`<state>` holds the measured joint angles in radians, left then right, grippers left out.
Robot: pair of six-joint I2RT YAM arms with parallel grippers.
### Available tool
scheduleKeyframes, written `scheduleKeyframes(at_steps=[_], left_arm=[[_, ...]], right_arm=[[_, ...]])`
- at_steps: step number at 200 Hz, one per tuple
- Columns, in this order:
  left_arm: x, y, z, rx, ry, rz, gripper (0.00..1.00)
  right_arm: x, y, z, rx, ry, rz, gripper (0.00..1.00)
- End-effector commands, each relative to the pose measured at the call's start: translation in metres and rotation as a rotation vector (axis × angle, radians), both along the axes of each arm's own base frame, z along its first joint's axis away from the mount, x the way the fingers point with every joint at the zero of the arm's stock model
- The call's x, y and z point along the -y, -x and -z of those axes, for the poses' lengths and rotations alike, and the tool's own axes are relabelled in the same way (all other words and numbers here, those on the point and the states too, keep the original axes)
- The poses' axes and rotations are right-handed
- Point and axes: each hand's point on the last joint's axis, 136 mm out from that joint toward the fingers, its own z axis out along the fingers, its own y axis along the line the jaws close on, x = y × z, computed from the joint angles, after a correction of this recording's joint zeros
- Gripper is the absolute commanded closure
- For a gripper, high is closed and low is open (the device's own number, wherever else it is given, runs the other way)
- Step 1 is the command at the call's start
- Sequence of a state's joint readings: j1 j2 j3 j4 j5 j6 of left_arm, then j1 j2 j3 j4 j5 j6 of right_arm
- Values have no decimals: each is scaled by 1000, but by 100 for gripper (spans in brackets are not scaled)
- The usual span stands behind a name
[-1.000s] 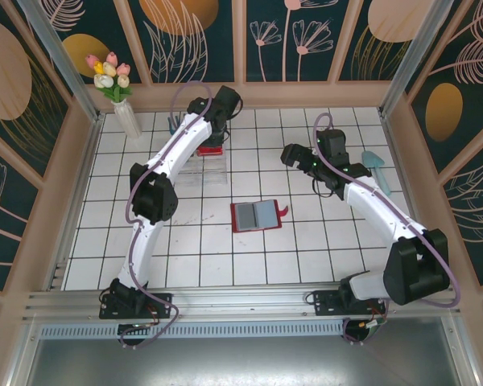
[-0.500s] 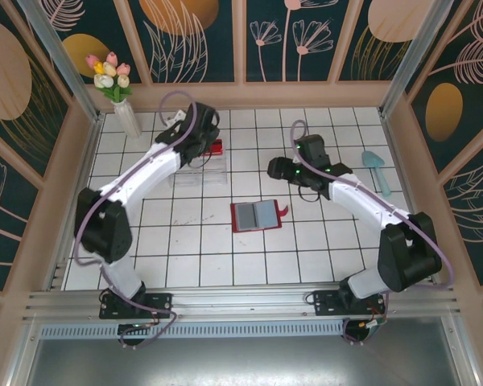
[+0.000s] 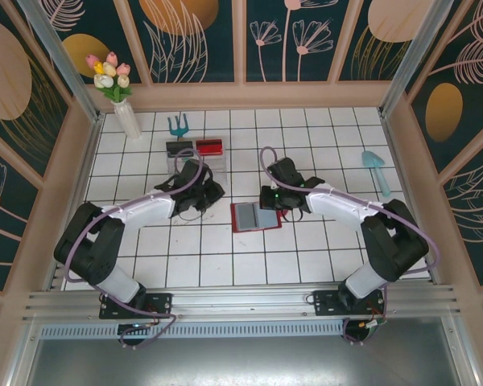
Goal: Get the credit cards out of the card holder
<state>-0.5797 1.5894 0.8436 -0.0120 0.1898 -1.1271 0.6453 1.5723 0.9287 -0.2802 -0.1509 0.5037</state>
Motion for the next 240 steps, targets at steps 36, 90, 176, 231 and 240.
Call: scheduleKeyframes(at_steps=[36,90,176,231,240], left_arm=[[40,33,3,22,210,153,85],[56,39,16,-1,206,220,76],[50,42,45,-60,109,223,71],[40,40,50,-64,18,209,71],[40,40,50,-63,13,212,70]], right_arm=[[1,16,35,-65,65,3,100],[7,15,49,-73,103,22,100],[8,14,55,-82,117,21,100],[6,13,57,-86,120,17,100],[7,13,58,-87,121,18,100]])
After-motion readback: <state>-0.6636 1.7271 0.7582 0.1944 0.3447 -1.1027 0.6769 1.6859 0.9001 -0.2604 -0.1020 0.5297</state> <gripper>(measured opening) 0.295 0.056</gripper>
